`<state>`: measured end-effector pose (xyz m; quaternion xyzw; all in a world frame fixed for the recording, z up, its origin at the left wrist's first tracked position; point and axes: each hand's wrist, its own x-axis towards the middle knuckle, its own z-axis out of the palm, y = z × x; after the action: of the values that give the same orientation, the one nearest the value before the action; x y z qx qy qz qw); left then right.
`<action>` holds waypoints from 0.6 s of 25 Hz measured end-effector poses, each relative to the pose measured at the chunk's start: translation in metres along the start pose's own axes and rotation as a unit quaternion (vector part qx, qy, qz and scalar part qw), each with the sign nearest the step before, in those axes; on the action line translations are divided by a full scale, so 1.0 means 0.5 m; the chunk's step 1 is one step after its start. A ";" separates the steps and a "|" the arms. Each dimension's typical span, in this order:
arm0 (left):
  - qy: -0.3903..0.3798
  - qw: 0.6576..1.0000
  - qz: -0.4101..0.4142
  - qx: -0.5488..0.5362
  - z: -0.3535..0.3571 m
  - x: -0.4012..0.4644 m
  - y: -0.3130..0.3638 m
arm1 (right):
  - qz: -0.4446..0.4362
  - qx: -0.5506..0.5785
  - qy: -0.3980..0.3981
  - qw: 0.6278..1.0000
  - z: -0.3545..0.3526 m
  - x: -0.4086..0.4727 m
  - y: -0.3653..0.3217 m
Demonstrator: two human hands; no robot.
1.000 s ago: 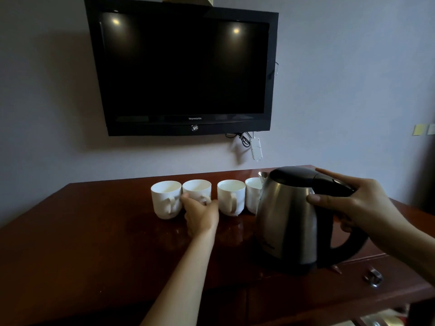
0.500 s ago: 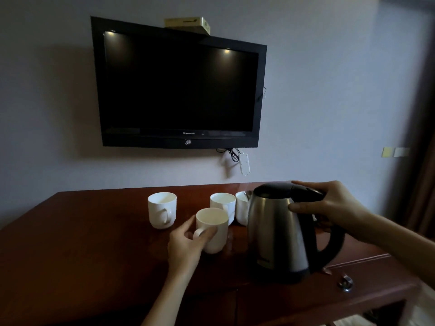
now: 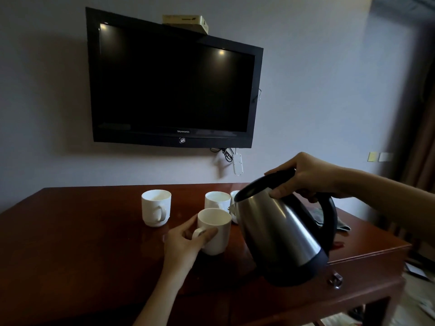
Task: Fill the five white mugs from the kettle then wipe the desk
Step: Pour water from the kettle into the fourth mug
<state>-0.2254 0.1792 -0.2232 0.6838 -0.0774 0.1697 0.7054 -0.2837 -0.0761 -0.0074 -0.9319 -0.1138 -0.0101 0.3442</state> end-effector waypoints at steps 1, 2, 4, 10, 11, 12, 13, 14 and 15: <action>-0.002 1.000 0.000 0.000 0.000 0.001 -0.003 | 0.003 -0.006 -0.003 1.000 0.001 0.007 -0.004; -0.001 1.000 0.000 0.000 0.001 0.002 -0.005 | 0.006 -0.012 -0.007 1.000 0.001 0.012 -0.007; 0.005 1.000 0.010 0.002 0.003 0.005 -0.009 | 0.009 -0.022 -0.017 1.000 0.001 0.021 -0.012; -0.002 1.000 0.023 0.006 0.001 0.015 -0.025 | 0.019 -0.046 -0.039 0.998 0.009 0.043 -0.030; -0.002 1.000 0.025 0.006 0.001 0.014 -0.023 | 0.023 -0.047 -0.040 0.998 0.008 0.044 -0.029; -0.002 1.000 0.026 0.005 0.001 0.014 -0.022 | 0.025 -0.050 -0.042 0.998 0.006 0.047 -0.028; -0.003 1.000 0.025 0.003 0.001 0.014 -0.023 | 0.027 -0.055 -0.044 0.997 0.005 0.050 -0.025; -0.005 1.000 0.026 0.003 0.002 0.015 -0.023 | 0.029 -0.058 -0.046 0.997 0.004 0.051 -0.023; -0.005 1.000 0.027 0.003 0.004 0.016 -0.024 | 0.031 -0.057 -0.048 0.997 0.003 0.053 -0.023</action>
<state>-0.2134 0.1784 -0.2318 0.6845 -0.0985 0.1857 0.6981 -0.2606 -0.0615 0.0013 -0.9525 -0.1006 0.0393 0.2847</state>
